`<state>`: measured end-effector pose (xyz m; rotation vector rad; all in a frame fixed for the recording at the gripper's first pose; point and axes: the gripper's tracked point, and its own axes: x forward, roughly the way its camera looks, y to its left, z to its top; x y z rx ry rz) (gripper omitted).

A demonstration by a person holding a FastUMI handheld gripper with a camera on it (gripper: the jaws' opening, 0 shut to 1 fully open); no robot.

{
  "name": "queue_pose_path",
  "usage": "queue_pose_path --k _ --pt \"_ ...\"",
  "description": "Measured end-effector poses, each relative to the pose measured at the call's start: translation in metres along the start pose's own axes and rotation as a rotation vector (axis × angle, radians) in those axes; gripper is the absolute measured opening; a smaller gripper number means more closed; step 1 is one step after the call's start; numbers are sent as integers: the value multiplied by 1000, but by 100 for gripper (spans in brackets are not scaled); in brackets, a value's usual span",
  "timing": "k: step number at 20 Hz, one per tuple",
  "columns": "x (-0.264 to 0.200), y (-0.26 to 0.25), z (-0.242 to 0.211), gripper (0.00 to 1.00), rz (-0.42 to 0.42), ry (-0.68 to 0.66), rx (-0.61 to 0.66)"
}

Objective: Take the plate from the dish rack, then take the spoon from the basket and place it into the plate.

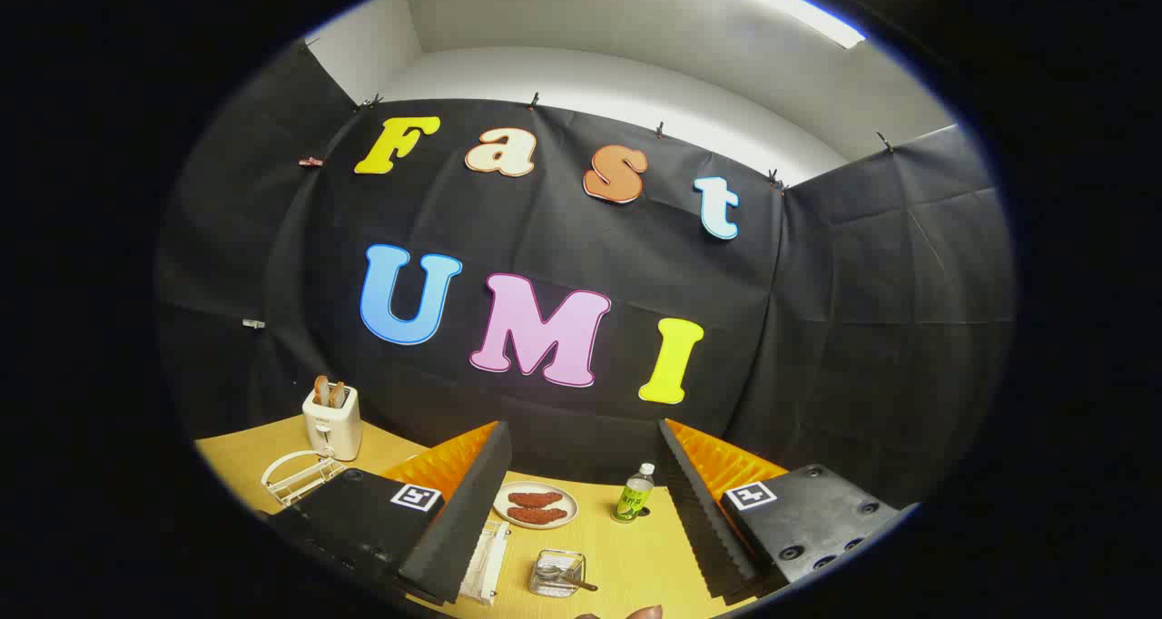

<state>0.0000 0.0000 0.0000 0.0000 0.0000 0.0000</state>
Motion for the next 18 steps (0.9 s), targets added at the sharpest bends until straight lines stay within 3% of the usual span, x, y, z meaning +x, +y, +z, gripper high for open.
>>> queue_pose_path --k 18 --pt "-3 9 -5 97 11 24 -12"
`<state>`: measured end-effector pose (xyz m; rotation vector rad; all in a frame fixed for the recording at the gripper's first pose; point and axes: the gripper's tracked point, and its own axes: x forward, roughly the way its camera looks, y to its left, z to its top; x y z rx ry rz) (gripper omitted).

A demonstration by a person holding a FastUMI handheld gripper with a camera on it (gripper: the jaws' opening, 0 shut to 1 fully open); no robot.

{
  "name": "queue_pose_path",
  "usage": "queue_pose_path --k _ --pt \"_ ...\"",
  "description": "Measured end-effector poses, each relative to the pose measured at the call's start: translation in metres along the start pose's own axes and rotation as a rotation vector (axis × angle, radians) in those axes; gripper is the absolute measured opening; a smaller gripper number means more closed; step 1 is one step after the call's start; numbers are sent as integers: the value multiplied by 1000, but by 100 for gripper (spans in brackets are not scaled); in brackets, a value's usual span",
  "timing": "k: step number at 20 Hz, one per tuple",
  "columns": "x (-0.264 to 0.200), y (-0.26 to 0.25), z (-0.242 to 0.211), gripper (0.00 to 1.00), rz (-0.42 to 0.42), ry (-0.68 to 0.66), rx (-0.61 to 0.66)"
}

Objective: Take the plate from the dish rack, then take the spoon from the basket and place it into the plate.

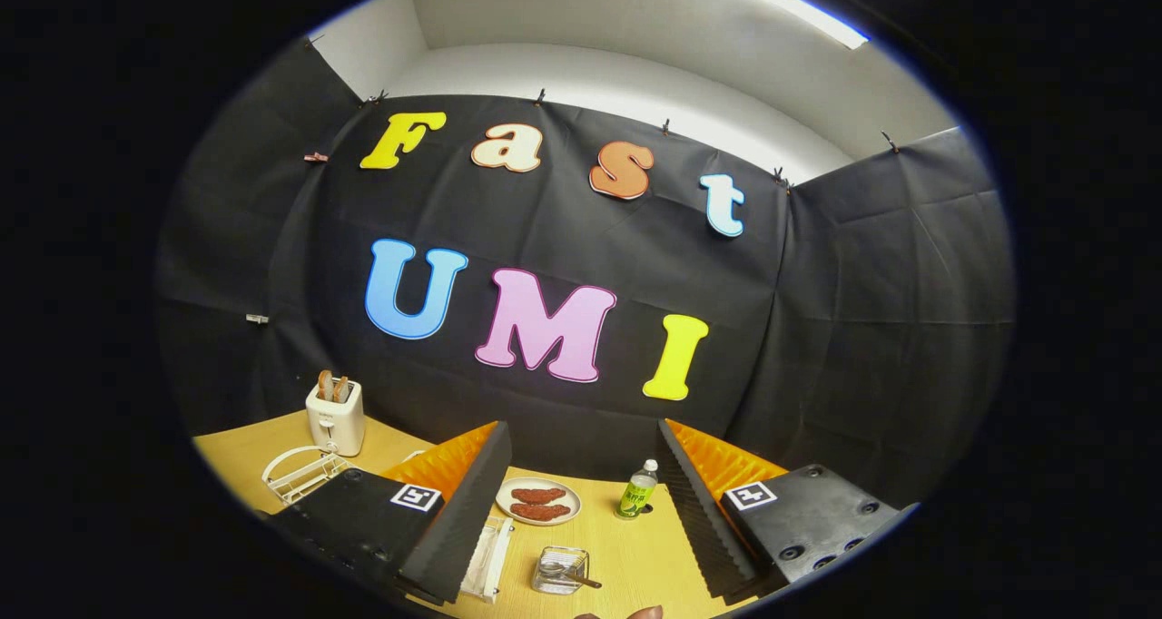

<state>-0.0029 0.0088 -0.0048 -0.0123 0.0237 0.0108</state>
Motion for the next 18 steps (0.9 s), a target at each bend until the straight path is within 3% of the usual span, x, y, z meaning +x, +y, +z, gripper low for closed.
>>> queue_pose_path --k 6,12,18 --pt "12 14 -17 97 27 73 24" --pt "39 67 -78 97 177 394 122" --pt "74 102 -137 97 195 649 237"
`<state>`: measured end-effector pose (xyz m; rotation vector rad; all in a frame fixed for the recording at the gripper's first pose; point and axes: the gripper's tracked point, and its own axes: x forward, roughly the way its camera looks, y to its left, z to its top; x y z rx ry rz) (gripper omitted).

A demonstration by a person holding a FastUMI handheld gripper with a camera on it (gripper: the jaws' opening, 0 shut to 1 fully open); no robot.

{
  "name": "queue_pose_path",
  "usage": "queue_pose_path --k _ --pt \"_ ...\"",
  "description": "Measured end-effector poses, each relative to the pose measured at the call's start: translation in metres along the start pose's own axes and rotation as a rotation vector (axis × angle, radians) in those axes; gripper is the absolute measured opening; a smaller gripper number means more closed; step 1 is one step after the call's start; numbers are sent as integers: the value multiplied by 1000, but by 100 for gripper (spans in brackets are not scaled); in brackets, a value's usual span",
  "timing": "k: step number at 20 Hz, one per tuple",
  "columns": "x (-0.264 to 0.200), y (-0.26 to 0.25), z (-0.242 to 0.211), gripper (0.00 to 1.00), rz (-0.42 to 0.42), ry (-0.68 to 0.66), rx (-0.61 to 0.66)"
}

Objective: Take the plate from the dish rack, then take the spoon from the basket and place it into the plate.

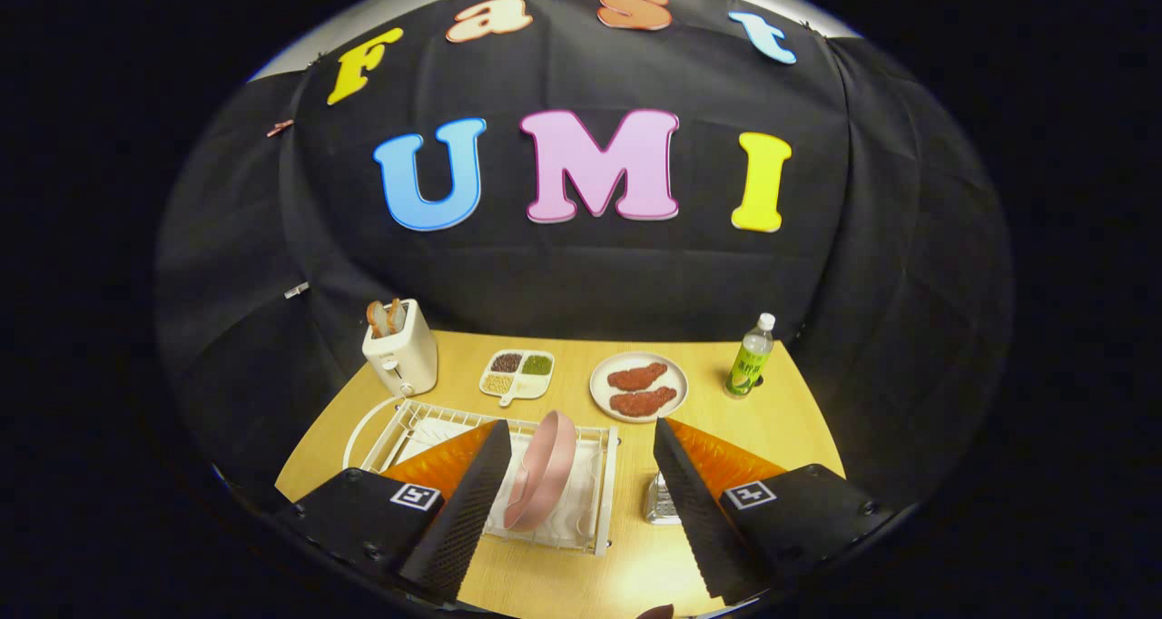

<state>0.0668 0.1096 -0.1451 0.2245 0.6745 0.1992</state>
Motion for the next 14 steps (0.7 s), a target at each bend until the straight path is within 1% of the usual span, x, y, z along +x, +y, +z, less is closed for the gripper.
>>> queue_pose_path --k 4,6,7,9,12,14 --pt "50 6 -40 99 -1 202 26" --pt "70 16 -58 96 16 286 63" --pt "80 20 -65 91 11 322 84" --pt "100 21 -78 83 -15 372 119" --pt "127 19 -98 77 -73 440 140" --pt "137 20 -110 70 -95 476 157"
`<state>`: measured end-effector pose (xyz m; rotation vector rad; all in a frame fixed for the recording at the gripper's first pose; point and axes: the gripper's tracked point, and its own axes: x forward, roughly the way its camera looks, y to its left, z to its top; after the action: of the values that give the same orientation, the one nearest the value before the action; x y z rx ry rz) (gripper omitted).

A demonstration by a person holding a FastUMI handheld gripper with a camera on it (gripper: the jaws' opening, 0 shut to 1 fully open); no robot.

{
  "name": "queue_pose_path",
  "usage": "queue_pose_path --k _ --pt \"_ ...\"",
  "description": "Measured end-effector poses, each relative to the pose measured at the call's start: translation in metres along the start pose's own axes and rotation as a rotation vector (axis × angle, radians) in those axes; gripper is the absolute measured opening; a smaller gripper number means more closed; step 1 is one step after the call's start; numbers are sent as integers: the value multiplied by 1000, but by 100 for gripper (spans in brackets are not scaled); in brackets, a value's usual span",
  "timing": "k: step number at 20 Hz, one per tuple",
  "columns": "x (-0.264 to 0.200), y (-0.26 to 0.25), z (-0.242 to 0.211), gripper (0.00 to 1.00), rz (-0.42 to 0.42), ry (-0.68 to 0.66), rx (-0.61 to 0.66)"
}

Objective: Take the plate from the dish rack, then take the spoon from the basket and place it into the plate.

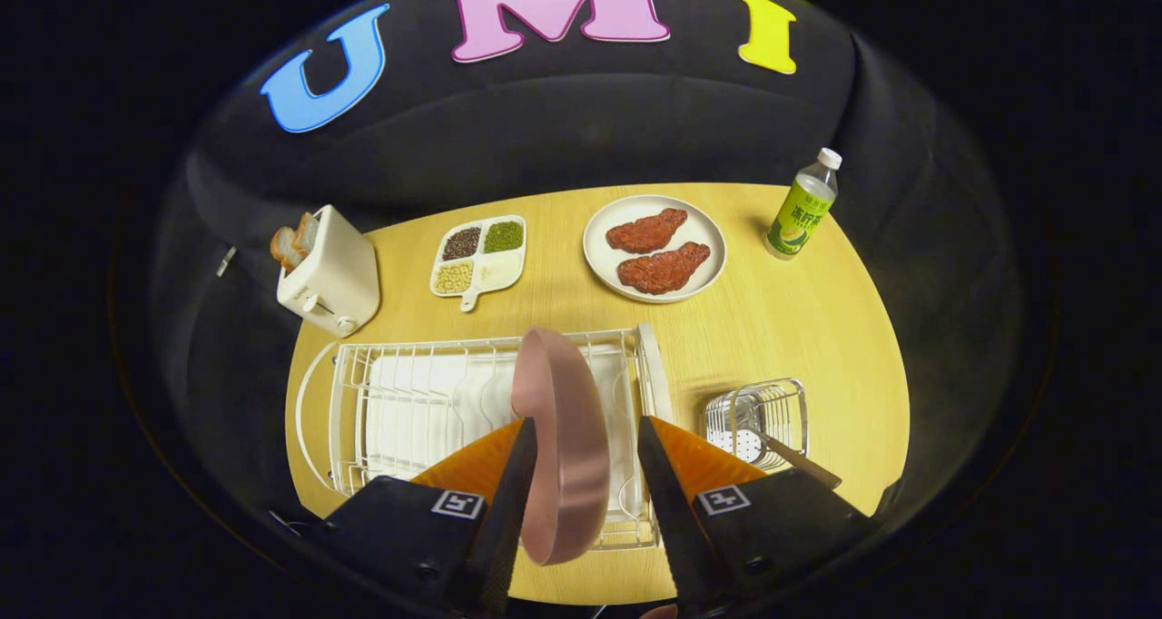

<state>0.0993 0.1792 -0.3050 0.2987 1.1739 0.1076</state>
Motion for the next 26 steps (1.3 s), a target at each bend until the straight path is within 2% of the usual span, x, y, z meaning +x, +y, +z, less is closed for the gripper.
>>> queue_pose_path --k 2,3,4,6,8,12,17,20,26 --pt "10 1 -10 61 -18 46 24" --pt "12 4 -15 50 -13 69 43" --pt "14 3 -19 45 -16 83 59" --pt "15 -5 -19 34 -63 87 52" --pt "12 -6 -18 31 -79 83 44" --pt "4 -6 -12 30 -115 65 20" --pt "-10 -6 3 30 -205 17 -82" --pt "-21 -9 13 30 -225 -26 -113" --pt "-67 -17 21 30 -71 -96 -55"
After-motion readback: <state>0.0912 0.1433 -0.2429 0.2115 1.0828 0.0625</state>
